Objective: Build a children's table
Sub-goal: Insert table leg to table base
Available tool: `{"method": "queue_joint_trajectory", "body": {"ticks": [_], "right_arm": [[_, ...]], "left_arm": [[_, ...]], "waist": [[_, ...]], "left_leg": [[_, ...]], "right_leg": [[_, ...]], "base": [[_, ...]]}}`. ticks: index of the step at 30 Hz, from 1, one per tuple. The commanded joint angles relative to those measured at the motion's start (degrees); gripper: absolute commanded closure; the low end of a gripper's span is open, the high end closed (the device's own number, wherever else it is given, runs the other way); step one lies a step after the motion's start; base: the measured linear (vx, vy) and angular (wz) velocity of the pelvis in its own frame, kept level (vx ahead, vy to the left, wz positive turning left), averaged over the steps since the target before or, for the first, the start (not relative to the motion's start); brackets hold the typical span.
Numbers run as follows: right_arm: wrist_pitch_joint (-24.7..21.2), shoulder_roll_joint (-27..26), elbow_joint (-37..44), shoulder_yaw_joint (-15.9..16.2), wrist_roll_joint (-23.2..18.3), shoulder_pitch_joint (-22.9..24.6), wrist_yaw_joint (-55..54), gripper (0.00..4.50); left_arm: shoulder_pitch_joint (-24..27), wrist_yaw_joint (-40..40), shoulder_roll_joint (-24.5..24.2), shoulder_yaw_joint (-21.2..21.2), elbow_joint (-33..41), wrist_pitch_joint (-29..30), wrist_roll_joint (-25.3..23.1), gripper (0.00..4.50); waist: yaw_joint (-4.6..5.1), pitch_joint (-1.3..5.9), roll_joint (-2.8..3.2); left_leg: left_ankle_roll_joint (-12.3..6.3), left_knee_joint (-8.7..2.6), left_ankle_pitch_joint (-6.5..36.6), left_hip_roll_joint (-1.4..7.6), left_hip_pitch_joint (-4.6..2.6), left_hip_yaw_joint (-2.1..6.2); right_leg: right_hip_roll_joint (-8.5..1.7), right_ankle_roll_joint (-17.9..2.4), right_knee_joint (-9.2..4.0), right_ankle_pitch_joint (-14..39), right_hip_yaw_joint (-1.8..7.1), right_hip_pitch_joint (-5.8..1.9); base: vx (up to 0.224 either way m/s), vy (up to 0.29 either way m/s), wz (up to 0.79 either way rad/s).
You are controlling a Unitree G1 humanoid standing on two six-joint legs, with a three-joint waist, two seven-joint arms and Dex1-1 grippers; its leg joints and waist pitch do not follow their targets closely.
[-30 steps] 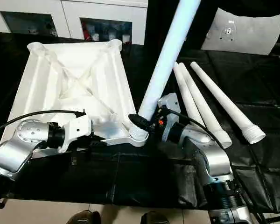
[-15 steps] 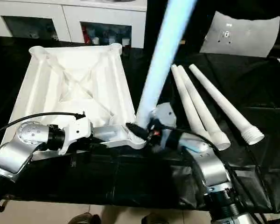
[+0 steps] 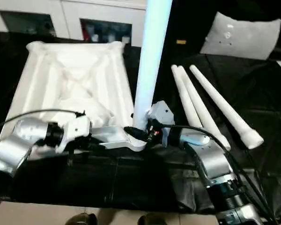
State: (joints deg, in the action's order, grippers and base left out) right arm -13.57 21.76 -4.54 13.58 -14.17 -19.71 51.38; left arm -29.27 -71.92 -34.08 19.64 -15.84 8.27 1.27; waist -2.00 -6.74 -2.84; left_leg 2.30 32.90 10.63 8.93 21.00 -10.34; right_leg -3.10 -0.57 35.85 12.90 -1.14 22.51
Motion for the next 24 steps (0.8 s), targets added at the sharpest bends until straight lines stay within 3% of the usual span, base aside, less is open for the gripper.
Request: {"method": "queue_joint_trajectory", "body": {"ticks": [1, 4, 6, 10, 11, 12, 14, 15, 17, 18, 19, 20, 21, 22, 23, 24], "right_arm": [[-7.68, 0.04, -6.05, 8.95, 2.82, 6.02, 3.55, 2.61], [-7.96, -0.57, -5.24, 9.19, 2.80, 6.60, 2.79, 2.61], [-7.59, -1.06, -5.72, 9.12, 3.17, 6.53, 2.21, 2.61], [-6.40, -2.26, -7.35, 8.37, 4.01, 5.58, -0.02, 2.61], [-6.45, -2.38, -7.37, 8.23, 4.09, 5.50, -0.27, 2.61], [-6.51, -2.51, -7.38, 8.09, 4.17, 5.41, -0.52, 2.61], [-6.46, -3.27, -7.50, 7.17, 4.47, 5.05, -2.11, 2.61], [-6.20, -3.89, -7.46, 6.44, 4.83, 4.87, -3.54, 2.61], [-6.34, -4.70, -7.57, 5.59, 5.48, 4.59, -5.85, 2.61], [-6.47, -5.38, -7.83, 4.93, 6.05, 4.34, -7.85, 2.61], [-6.55, -5.86, -8.15, 4.45, 6.46, 4.12, -9.14, 2.61], [-6.79, -6.53, -8.33, 3.85, 6.86, 3.93, -10.90, 2.61], [-6.84, -7.27, -8.69, 3.28, 7.21, 3.66, -12.59, 2.61], [-6.84, -7.27, -8.69, 3.28, 7.21, 3.66, -12.59, 2.61], [-6.98, -7.94, -8.91, 2.84, 7.33, 3.42, -13.84, 2.61], [-6.74, -9.22, -9.48, 2.22, 7.36, 2.90, -15.51, 2.61]], "left_arm": [[-3.15, 0.15, 1.01, -0.35, 1.24, -2.43, 1.00, 4.50], [-4.23, -0.17, 0.35, -0.74, -0.32, -2.91, 0.64, 4.50], [-4.10, -0.40, -0.33, -1.05, -0.27, -2.76, 0.52, 4.50], [-1.10, 0.40, -2.19, -2.79, 2.58, -0.83, 0.90, 4.50], [-0.79, 0.55, -2.32, -2.98, 2.74, -0.75, 0.94, 4.50], [-0.48, 0.70, -2.44, -3.18, 2.89, -0.67, 0.98, 4.50], [1.67, 2.54, -3.07, -4.45, 4.68, 0.81, 0.97, 4.50], [4.19, 4.59, -3.62, -5.83, 7.26, 2.91, 1.02, 4.50], [7.73, 7.24, -4.27, -7.61, 11.09, 5.74, 0.95, 4.50], [11.31, 9.38, -4.18, -9.49, 15.36, 9.15, 1.50, 4.50], [13.63, 10.80, -4.02, -10.73, 18.24, 11.52, 1.86, 4.50], [16.63, 12.78, -3.52, -12.17, 22.06, 14.05, 1.80, 4.50], [19.17, 14.88, -2.41, -13.28, 25.68, 16.86, 1.55, 4.50], [19.17, 14.88, -2.41, -13.28, 25.68, 16.86, 1.55, 4.50], [21.05, 16.70, -1.10, -13.93, 28.71, 19.11, 1.18, 4.50], [23.05, 19.73, 1.30, -14.07, 33.15, 22.98, 0.70, 4.50]], "waist": [[0.09, 0.87, 0.95], [0.24, 0.70, 1.08], [0.27, 0.55, 0.80], [0.39, 0.05, 0.69], [0.56, -0.16, 0.70], [0.51, -0.08, 0.66], [0.60, -0.34, 0.41], [0.87, -0.45, 0.28], [1.22, -0.49, 0.22], [1.65, -0.25, 0.20], [2.00, -0.59, 0.17], [2.19, -0.64, -0.09], [2.75, -0.33, -0.64], [2.82, -0.34, -0.28], [2.91, -0.42, -0.24], [2.99, -0.52, -0.46]], "left_leg": [[-1.31, -4.81, 16.05, 4.30, -0.89, 1.89], [-1.20, -5.06, 15.53, 4.45, -0.89, 1.88], [-1.39, -5.22, 15.42, 4.54, -0.88, 1.85], [-0.15, -5.69, 19.33, 4.67, -0.99, 2.06], [0.43, -5.96, 20.36, 4.67, -0.67, 2.33], [0.83, -5.95, 21.21, 4.71, -0.97, 2.38], [0.98, -6.17, 21.65, 4.77, -0.88, 2.50], [1.33, -6.40, 21.54, 4.87, -0.40, 2.71], [1.07, -6.38, 22.18, 4.65, -0.47, 2.80], [1.49, -6.36, 21.06, 4.96, -0.23, 2.88], [1.21, -6.68, 20.65, 4.78, 0.43, 3.07], [1.04, -6.77, 21.67, 4.63, 0.42, 3.18], [0.87, -6.63, 20.55, 4.61, 0.65, 3.17], [0.93, -6.69, 19.81, 4.79, 0.73, 3.26], [0.50, -6.55, 19.76, 4.78, 0.11, 2.84], [0.13, -6.35, 19.86, 4.76, -0.04, 2.59]], "right_leg": [[-5.10, -10.96, -5.53, 15.00, 3.17, -0.72], [-5.10, -11.82, -5.43, 12.13, 3.01, -0.83], [-5.19, -11.99, -5.56, 12.01, 3.00, -0.84], [-5.56, -10.90, -6.19, 19.19, 3.19, -0.58], [-5.80, -10.26, -6.34, 22.24, 3.19, -0.66], [-5.83, -9.53, -6.64, 24.57, 3.34, -0.40], [-5.91, -9.12, -6.75, 25.54, 3.42, -0.36], [-6.00, -9.23, -6.53, 25.72, 3.35, -0.54], [-5.87, -8.39, -6.90, 28.71, 3.37, -0.29], [-6.08, -9.06, -6.40, 26.67, 3.49, -0.50], [-5.91, -9.06, -6.46, 26.75, 3.25, -0.75], [-5.85, -8.17, -6.74, 30.38, 3.11, -0.51], [-5.85, -8.00, -6.76, 29.89, 3.19, -0.67], [-5.96, -8.24, -6.51, 28.78, 3.22, -0.74], [-5.61, -8.41, -6.88, 27.77, 3.38, -0.17], [-5.59, -8.61, -6.93, 27.44, 3.58, 0.02]], "base": [[0.000, 0.000, 0.00], [0.000, 0.000, 0.00], [0.000, 0.000, 0.00], [0.000, 0.000, 0.00], [0.000, 0.000, 0.00], [0.000, 0.000, 0.00], [0.000, 0.000, 0.00], [0.000, 0.000, 0.00], [0.000, 0.000, 0.00], [0.000, 0.000, 0.00], [0.000, 0.000, 0.00], [-0.010, 0.010, -0.19], [0.009, 0.013, -0.18], [0.009, 0.013, -0.18], [0.000, 0.000, 0.00], [0.000, 0.000, 0.00]]}}
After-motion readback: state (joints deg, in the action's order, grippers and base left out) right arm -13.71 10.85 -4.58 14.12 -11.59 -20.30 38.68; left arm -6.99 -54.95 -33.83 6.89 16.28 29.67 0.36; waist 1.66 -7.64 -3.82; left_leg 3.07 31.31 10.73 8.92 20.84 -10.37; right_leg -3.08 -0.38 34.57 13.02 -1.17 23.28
